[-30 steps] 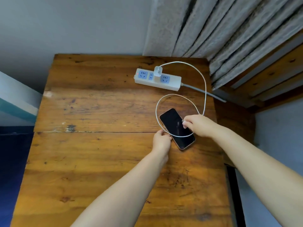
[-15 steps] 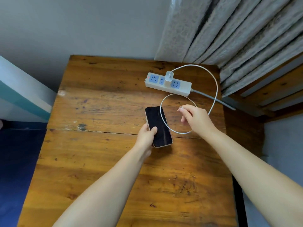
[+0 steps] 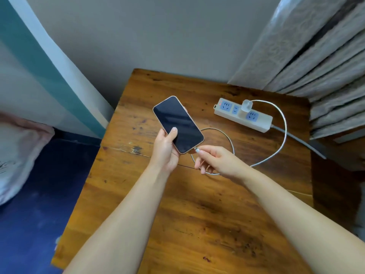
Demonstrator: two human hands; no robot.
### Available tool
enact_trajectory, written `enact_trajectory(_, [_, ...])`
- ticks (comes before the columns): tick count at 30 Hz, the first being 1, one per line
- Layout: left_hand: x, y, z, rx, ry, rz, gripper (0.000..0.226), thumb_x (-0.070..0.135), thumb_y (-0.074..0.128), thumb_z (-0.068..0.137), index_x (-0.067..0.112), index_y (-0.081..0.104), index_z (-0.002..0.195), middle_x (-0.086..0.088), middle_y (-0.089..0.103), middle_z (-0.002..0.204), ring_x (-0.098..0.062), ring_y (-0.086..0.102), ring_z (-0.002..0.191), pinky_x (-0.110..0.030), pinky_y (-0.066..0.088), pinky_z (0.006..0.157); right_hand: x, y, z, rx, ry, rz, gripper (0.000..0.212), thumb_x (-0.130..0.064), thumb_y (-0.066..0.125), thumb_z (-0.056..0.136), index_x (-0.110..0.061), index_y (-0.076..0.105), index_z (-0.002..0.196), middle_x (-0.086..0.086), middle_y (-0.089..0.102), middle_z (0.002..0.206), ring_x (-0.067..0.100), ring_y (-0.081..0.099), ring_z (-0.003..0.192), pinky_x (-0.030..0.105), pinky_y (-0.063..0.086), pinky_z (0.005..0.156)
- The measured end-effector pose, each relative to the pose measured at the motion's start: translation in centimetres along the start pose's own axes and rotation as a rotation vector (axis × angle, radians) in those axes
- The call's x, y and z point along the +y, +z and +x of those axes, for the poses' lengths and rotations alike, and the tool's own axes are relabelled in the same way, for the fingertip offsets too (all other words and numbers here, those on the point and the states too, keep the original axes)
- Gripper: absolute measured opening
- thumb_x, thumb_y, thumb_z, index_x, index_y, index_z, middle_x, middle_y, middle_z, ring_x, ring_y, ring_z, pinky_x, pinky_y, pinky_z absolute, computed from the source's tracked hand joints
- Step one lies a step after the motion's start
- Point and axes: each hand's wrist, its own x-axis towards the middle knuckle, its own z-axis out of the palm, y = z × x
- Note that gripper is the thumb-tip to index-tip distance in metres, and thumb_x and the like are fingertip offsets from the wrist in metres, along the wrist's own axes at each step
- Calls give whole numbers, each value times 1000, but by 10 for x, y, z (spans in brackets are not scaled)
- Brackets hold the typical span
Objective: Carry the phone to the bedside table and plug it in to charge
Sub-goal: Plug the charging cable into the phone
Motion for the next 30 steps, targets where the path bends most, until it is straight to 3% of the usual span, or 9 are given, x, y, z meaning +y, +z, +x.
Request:
enact_trajectory(6, [1, -9, -5, -16, 7, 5, 34, 16, 41, 99, 13, 44, 132, -13, 57, 131, -27, 59, 113, -37, 59, 81, 0, 11, 0, 11, -6, 42, 31, -28, 39, 100, -24, 61, 79, -11, 68, 66, 7, 59, 59, 22, 44, 59])
enact_trajectory(10, [-1, -8, -6, -27, 16, 40, 34, 15, 41, 99, 12, 43, 133, -14, 56, 131, -31, 57, 116, -46, 53, 89, 1, 19, 0, 52, -12, 88, 32, -24, 38, 101, -18, 64, 82, -10, 70, 66, 5, 59, 57, 19, 44, 56])
enact_trajectory(15, [4, -3, -5, -49, 71, 111, 33, 15, 43, 98, 13, 43, 131, -10, 57, 128, -24, 59, 112, -39, 56, 86, 1, 26, 2, 149, -35, 198, 31, -21, 40, 100, -15, 68, 88, -3, 74, 76, 4, 64, 63, 16, 46, 57])
enact_trajectory(21, [10, -4, -9, -121, 103, 158, 34, 15, 45, 97, 16, 44, 131, -3, 62, 120, -23, 60, 112, -46, 54, 90, 3, 31, 0, 141, -62, 301, 32, -22, 43, 99, -3, 68, 91, -5, 75, 72, 6, 67, 69, 14, 51, 62])
enact_trajectory(27, [16, -16, -11, -162, 86, 109, 38, 10, 44, 97, 15, 41, 135, -9, 59, 127, -27, 59, 113, -50, 49, 94, -2, 6, 10, -22, 42, 444, 25, -23, 46, 97, -10, 63, 109, 4, 72, 108, 17, 68, 102, 29, 55, 87])
enact_trajectory(30, [18, -25, -15, -215, 67, 136, 41, 9, 44, 96, 16, 41, 136, -10, 57, 131, -28, 57, 116, -50, 50, 93, -8, -11, 18, 11, 37, 634, 28, -23, 41, 99, -15, 65, 112, 3, 70, 114, 18, 66, 106, 31, 57, 87])
